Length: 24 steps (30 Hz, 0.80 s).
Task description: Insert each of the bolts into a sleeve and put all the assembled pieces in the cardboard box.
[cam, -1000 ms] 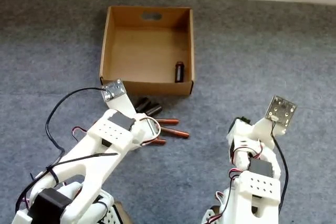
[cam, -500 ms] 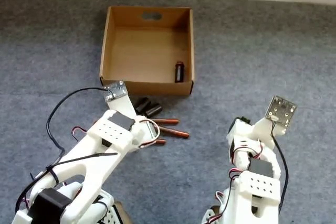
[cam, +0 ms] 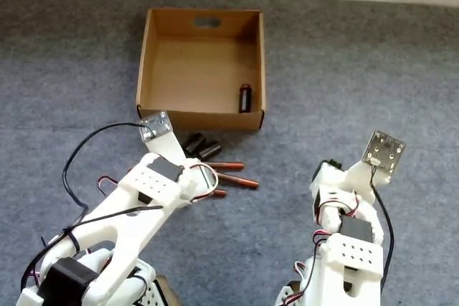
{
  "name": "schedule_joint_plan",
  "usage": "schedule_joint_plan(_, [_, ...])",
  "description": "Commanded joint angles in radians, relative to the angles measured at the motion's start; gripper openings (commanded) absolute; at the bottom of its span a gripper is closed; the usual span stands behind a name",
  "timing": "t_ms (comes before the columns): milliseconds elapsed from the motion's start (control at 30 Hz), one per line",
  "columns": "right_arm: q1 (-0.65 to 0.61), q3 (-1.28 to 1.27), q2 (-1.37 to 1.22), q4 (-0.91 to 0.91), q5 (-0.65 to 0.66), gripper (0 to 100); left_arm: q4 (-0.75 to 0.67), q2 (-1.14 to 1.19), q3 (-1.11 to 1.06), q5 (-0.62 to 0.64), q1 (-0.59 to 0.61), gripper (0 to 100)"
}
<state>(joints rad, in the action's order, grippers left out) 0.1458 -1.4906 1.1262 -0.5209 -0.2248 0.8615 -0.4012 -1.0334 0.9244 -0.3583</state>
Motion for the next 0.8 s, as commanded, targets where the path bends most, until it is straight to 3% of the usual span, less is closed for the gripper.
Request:
schedule_joint_plan(0, [0.008, 0.013, 0.021, 0.022, -0.006, 0.6, -0.012, -0.007, 0.001, 0.009, 0.047, 20])
schedule_joint_plan(167, [0.008, 0.013, 0.021, 0.022, -0.006, 0.6, 0.002, -0.01, -0.016, 0.003, 0.03, 17])
schedule_joint_plan(333, [0.008, 0.013, 0.021, 0.022, -0.006, 0.6, 0.002, -0.016, -0.027, -0.091, -0.038, 9])
schedule_joint_plan(533, [0.008, 0.013, 0.021, 0.022, -0.006, 0.6, 0.077, -0.016, -0.022, -0.132, -0.061, 8])
schedule_joint_plan(767, [0.008, 0.013, 0.021, 0.022, -0.006, 0.6, 0.138, -0.016, -0.022, -0.468, -0.059, 8])
